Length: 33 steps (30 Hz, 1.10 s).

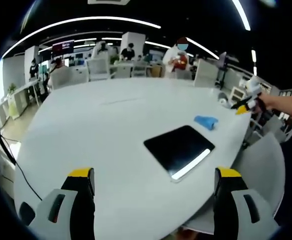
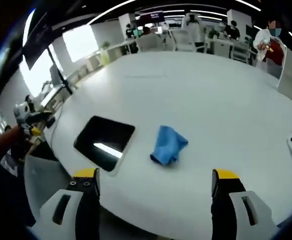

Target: Wipe the mirror surface with the cleaning cloth until all visible marks leave the cleaned area.

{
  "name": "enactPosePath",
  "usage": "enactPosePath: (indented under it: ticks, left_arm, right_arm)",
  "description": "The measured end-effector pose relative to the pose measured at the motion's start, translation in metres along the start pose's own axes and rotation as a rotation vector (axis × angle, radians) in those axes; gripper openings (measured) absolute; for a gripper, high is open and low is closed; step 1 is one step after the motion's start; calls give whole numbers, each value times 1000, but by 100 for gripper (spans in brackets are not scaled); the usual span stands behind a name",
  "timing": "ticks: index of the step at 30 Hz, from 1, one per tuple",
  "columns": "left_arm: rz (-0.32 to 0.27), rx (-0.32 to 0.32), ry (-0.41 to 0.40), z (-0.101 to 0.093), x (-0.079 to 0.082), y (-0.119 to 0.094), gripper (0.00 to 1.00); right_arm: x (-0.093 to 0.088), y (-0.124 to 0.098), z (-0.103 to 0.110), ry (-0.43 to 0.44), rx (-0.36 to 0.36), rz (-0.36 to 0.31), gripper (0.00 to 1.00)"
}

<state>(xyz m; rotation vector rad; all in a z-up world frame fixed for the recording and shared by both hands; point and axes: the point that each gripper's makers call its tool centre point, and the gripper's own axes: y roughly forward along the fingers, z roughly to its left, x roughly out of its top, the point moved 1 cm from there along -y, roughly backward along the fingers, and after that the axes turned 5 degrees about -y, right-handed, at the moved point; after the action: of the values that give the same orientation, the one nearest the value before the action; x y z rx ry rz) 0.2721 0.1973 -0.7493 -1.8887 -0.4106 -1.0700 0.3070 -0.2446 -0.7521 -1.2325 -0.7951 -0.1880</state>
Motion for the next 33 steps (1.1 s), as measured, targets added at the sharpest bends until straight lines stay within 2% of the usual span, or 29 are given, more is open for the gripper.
enactPosePath:
  ticks: [10,19,21,25,29,33]
  left_arm:
    - [6,2,-14,-1,-4,-2,100]
    - [15,3,-23,-1,-6,-1,100]
    - [20,1,-23,-1,-7,1,100]
    - [21,-2,-24,-1,-7,2,100]
    - [27,-1,-24,0,-8,2,100]
    - [30,6,-29,4,-8,1,100]
  right_arm:
    - [35,13,0,-4,13,37,89]
    - [44,25,-9,-6,4,79,84]
    - [45,24,-20,36,-49,119,83]
    - [53,29,-31,38,-60,163,78]
    - [64,31,-30,16,-50,162,76]
    - [66,39,-31,19,-47,167,73]
